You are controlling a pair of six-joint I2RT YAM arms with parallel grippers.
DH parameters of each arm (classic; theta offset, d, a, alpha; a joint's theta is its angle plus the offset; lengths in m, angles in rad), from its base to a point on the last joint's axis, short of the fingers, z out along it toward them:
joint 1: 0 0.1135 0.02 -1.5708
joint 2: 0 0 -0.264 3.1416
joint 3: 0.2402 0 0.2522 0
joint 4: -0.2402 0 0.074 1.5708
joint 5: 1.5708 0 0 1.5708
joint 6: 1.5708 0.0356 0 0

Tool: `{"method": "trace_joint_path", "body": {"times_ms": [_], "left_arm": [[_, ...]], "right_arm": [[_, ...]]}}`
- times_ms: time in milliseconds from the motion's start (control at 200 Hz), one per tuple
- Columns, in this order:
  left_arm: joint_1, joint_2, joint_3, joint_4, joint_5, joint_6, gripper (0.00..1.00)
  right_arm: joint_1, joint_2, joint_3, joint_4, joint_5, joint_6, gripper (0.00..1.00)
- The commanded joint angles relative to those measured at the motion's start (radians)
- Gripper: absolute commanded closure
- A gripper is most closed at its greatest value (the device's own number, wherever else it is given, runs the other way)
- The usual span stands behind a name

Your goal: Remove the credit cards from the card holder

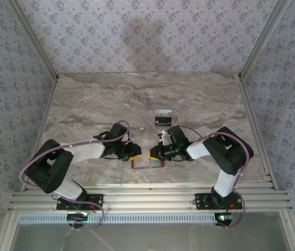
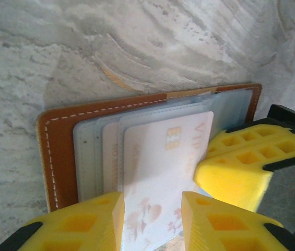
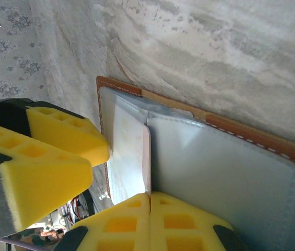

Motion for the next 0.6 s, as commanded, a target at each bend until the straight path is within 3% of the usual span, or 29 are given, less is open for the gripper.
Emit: {"method": "trace_joint_path", "body": {"times_ms": [0, 350, 450, 595], "left_arm": [[0.000, -0.046, 0.012, -0.003, 0.007, 0.007, 0.65], [-0.021, 0.058, 0.035, 0.072, 0.099, 0.010, 0.64], [-0.021, 0.074, 0.032, 0.052, 0.090, 0.015, 0.64], [-0.020, 0.080, 0.047, -0.040, 0.035, 0.044, 0.64]], "right_arm": [[-0.001, 0.033, -0.007, -0.055, 0.035, 0.006, 0.97], [0.009, 0.039, 0.029, -0.110, 0.035, -0.004, 0.94], [0.011, 0.036, 0.032, -0.117, 0.030, -0.001, 0.86], [0.012, 0.021, 0.030, -0.122, 0.031, -0.001, 0.87]]}}
